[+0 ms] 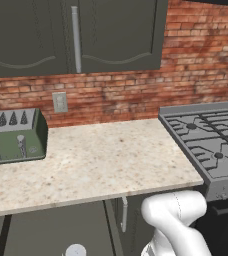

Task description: Take the pizza cutter from the drawer on the left and place it on the dining counter for cutting.

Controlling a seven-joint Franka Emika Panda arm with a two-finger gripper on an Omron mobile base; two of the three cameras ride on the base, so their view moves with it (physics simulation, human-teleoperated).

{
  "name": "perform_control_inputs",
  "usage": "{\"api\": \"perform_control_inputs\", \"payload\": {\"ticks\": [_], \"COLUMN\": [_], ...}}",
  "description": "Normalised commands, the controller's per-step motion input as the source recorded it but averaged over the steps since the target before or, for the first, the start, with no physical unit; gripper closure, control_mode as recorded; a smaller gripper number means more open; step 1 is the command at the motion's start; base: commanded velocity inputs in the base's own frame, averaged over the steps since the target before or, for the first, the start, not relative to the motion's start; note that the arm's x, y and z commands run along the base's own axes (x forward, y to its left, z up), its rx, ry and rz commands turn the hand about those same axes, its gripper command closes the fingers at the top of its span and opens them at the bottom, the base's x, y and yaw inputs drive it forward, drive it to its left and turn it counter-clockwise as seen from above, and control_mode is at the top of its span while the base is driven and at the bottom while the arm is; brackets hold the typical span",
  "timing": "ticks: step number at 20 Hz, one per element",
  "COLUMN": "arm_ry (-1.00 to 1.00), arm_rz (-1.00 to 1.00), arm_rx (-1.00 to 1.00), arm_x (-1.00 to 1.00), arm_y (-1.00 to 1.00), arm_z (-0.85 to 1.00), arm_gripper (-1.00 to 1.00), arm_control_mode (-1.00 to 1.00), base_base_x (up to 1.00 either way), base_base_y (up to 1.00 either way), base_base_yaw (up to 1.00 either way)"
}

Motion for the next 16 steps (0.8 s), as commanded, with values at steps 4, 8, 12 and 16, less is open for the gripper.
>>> {"api": "perform_control_inputs", "payload": {"ticks": [4, 8, 12, 16], "arm_ry": [0.0, 0.0, 0.0, 0.0], "arm_rz": [0.0, 0.0, 0.0, -0.01], "arm_rx": [0.0, 0.0, 0.0, 0.0], "arm_x": [-0.37, -0.64, -0.83, -0.88], "arm_y": [0.0, 0.0, 0.0, 0.0], "arm_z": [0.0, 0.0, 0.0, 0.2], "arm_gripper": [-1.0, -1.0, -1.0, -1.0], "arm_control_mode": [-1.0, -1.0, -1.0, -1.0], "base_base_x": [0.0, 0.0, 0.0, 0.0], "base_base_y": [0.0, 0.0, 0.0, 0.0], "base_base_yaw": [0.0, 0.0, 0.0, 0.0]}}
